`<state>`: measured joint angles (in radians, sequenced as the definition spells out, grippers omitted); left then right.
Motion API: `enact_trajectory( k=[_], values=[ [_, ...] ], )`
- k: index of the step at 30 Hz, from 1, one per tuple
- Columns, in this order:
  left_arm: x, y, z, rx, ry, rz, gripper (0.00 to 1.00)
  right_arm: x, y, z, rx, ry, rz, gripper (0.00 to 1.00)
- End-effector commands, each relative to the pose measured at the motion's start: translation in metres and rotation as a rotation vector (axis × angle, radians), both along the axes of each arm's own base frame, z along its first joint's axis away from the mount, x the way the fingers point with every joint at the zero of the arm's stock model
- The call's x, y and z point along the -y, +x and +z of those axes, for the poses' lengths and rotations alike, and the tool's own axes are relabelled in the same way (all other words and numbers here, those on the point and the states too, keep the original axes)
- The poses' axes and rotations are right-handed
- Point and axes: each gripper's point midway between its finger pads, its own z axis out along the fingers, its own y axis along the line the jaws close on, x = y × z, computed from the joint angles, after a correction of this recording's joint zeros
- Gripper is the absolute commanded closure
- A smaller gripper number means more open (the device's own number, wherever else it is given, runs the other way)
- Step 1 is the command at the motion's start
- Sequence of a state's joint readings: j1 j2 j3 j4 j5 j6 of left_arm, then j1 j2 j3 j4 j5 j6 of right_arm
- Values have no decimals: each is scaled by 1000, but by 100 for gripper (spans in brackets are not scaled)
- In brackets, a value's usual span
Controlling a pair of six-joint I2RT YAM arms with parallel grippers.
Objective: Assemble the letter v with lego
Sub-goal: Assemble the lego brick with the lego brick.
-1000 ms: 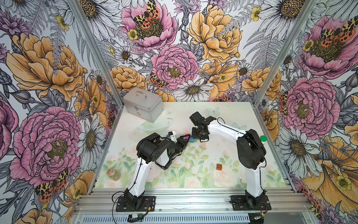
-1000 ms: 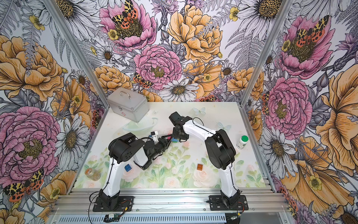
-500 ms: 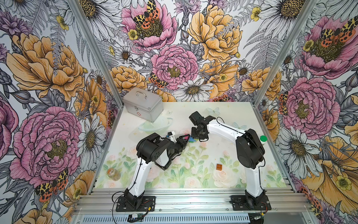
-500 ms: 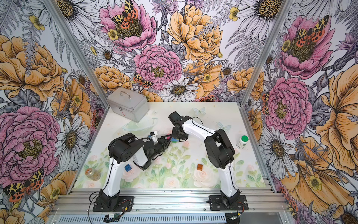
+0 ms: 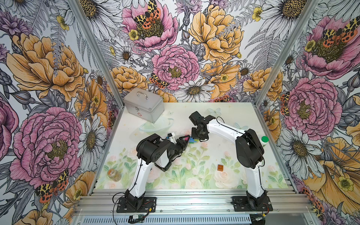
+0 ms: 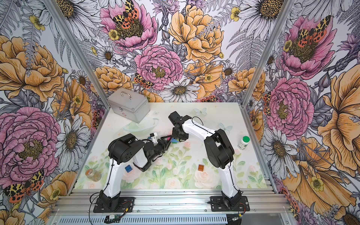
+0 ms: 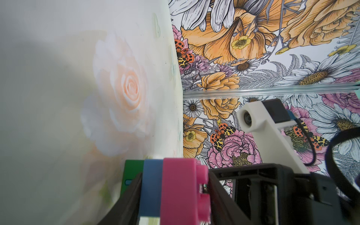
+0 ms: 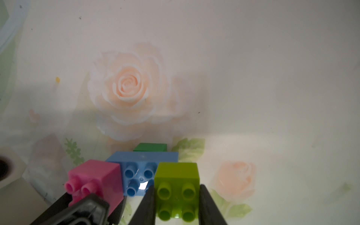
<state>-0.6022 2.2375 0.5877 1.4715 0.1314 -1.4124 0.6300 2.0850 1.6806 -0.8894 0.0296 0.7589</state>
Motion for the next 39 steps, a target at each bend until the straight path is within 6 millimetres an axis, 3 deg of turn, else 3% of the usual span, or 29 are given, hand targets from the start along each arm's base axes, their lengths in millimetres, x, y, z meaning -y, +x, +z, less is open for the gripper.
enact_trajectory(
  k=[1,7,28,39],
  values=[
    [-35,-75,-116,-316,224,-80,46,4,-11,-42,-84,-59,1,98],
    [-37,-81,-119,-331,233,-82,44,4,-9,-40,-80,-59,3,98],
    [-39,-94,-135,-479,412,-151,58,0,-10,-43,-77,-70,27,98],
    [-37,-94,-138,-491,426,-160,53,-3,-15,-52,-95,-83,37,98]
  ],
)
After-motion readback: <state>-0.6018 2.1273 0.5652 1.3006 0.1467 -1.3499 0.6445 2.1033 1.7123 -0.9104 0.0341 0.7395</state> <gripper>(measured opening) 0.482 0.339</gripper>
